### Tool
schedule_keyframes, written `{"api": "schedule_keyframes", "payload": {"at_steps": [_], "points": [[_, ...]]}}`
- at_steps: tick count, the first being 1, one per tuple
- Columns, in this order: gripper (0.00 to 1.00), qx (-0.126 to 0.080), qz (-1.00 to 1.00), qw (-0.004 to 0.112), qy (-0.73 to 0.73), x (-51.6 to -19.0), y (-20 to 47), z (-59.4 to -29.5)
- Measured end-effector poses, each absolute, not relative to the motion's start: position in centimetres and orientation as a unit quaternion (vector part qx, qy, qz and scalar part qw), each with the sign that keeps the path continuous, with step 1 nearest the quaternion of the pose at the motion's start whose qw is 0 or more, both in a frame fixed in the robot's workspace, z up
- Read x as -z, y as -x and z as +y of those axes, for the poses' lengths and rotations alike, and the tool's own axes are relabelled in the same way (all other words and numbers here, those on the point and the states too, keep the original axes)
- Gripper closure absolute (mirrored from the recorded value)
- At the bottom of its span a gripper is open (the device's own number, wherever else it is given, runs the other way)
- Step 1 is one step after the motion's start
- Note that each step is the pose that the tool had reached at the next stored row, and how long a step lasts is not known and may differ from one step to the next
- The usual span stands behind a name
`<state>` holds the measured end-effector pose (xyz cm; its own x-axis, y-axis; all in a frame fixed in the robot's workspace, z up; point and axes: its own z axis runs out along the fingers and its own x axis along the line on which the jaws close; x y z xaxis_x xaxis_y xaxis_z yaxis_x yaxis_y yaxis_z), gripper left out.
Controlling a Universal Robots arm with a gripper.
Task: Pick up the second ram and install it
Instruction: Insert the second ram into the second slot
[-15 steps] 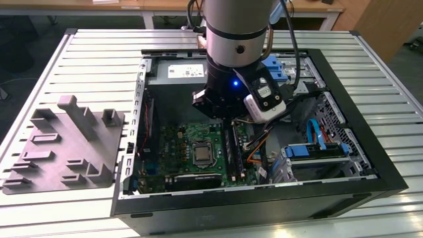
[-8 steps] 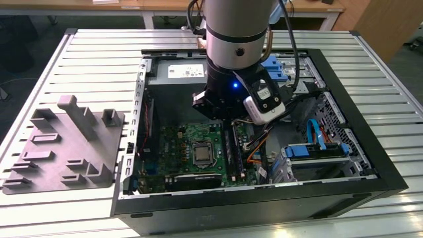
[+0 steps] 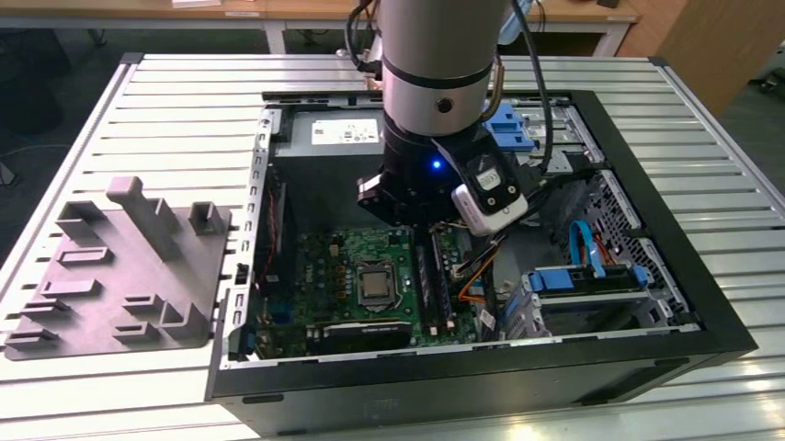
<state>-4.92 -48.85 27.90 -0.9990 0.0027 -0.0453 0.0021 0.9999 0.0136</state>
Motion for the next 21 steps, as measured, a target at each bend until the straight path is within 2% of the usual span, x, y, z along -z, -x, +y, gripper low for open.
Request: {"api": "schedule_keyframes", "payload": {"at_steps": [21], "points": [[0.89, -0.007, 1.000, 0.023, 0.001, -25.9, 3.9, -48.9]]}}
